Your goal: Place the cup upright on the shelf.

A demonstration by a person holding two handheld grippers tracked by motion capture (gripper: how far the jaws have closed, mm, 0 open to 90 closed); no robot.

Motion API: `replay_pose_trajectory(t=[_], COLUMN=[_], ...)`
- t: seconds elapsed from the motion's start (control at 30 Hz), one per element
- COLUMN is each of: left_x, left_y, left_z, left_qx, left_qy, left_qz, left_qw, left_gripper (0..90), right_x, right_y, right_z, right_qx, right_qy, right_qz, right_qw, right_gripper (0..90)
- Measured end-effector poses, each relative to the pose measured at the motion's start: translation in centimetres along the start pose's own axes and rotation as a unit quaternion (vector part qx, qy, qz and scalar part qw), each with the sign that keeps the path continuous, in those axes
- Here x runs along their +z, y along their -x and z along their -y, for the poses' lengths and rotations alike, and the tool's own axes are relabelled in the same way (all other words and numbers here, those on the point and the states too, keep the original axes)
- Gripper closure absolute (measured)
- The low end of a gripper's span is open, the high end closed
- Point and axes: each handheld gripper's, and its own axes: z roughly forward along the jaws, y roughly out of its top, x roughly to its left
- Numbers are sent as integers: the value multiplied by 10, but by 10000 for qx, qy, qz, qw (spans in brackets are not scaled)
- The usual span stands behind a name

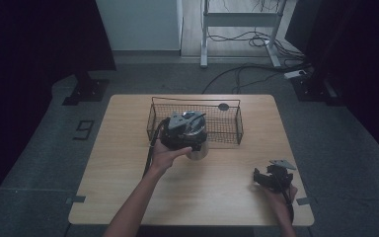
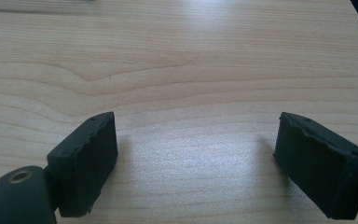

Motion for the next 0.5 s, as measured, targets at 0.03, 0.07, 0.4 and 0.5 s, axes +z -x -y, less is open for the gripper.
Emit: replay_pose_trajectory(t=[0.03,0.07,0.4,0.5], left_x=[0,1,9,11], left_y=[0,-1,-7,-8], left_z=[0,0,-10,-15], left_qx=[0,-17,-68,-75], left_qy=[0,-8,-13,2], left_qz=[0,-14,-57,-32], left_qw=[10000,10000,10000,10000], left_gripper=[39,39,39,39], right_x=[0,0,0,1], right_y=[0,0,0,0], right_z=[0,0,0,0], right_qx=[0,1,23,14], right_qy=[0,0,9,15], right_qz=[0,1,35,34], right_qw=[10000,10000,10000,10000], right_gripper=[129,129,128,128])
